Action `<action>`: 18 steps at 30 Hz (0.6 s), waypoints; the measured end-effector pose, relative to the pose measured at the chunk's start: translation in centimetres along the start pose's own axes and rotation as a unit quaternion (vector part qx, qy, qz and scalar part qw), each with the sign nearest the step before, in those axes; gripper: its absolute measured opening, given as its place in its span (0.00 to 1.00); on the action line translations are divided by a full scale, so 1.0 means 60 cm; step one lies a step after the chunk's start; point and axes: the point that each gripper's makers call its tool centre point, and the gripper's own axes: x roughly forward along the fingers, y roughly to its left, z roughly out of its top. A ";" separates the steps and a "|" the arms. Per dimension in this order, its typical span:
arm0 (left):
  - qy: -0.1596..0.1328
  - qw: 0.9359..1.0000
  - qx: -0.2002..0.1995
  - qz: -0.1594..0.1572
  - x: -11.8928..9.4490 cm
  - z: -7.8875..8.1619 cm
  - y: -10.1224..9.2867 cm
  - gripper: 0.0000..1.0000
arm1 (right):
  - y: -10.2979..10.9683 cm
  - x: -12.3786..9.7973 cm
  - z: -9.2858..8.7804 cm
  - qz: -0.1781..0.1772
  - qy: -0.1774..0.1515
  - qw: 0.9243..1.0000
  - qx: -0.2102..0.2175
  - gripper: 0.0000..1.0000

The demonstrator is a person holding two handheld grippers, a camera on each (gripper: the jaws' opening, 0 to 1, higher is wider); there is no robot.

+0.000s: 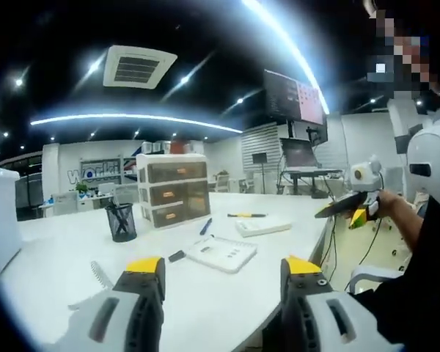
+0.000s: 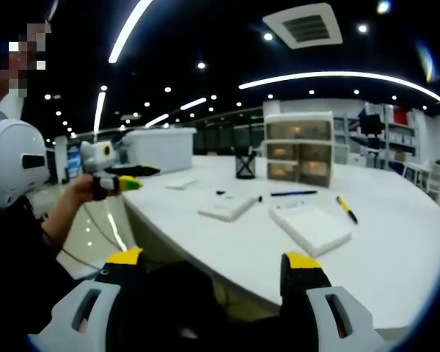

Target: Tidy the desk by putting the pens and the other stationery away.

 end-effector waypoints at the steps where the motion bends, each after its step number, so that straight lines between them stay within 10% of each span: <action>1: 0.004 1.000 -0.001 0.002 -0.002 -0.005 0.001 0.63 | 0.001 0.002 0.001 0.002 0.003 1.000 -0.001 0.71; 18: 0.013 1.000 -0.025 0.015 -0.034 -0.038 0.010 0.63 | -0.048 0.028 0.073 0.009 0.054 0.993 -0.105 0.69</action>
